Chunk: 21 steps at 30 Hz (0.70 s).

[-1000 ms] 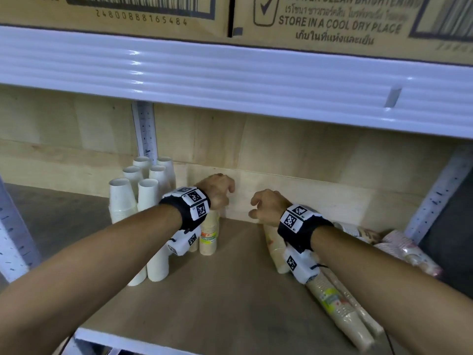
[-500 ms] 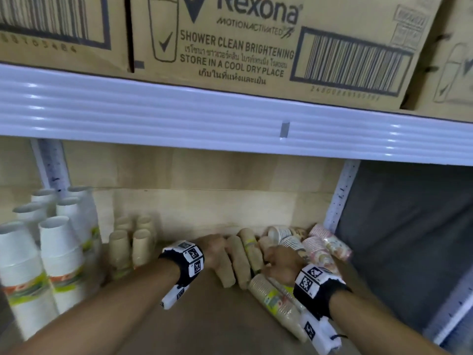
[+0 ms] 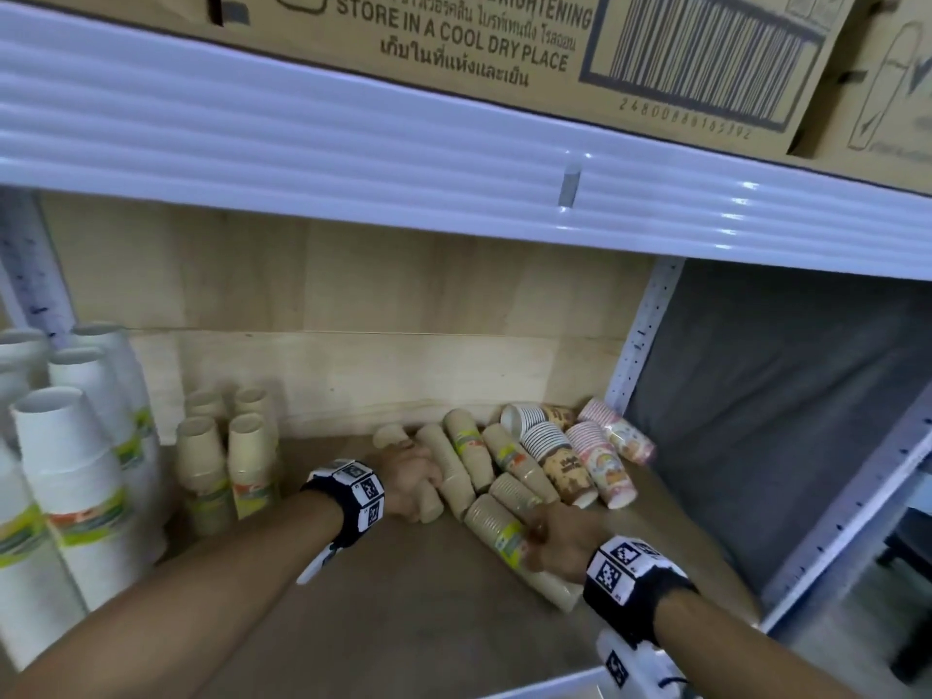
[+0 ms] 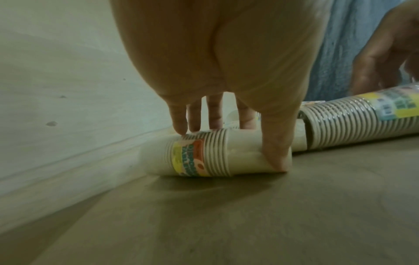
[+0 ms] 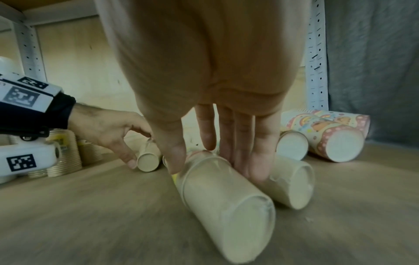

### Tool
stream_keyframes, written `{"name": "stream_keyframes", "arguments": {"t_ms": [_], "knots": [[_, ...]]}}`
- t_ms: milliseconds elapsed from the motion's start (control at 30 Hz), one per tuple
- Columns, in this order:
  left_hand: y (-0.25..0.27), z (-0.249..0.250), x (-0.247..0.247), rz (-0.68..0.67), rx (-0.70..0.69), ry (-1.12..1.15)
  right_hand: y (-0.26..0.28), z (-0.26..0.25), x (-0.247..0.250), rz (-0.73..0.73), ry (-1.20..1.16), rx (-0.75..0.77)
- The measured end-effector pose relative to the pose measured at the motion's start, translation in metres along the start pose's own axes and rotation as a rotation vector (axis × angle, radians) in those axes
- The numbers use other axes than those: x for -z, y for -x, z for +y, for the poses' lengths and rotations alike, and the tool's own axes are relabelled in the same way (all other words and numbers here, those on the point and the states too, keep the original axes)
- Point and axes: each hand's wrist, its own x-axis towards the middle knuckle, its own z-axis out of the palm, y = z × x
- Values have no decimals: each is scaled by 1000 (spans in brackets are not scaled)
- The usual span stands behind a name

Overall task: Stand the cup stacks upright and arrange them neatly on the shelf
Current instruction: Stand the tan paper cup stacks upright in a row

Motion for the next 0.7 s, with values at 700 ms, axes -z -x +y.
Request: {"name": "stream_keyframes", "arguments": {"t_ms": [700], "knots": [[26,44,30,-59,131,-59,1,-14,14,-87,85,-18]]}}
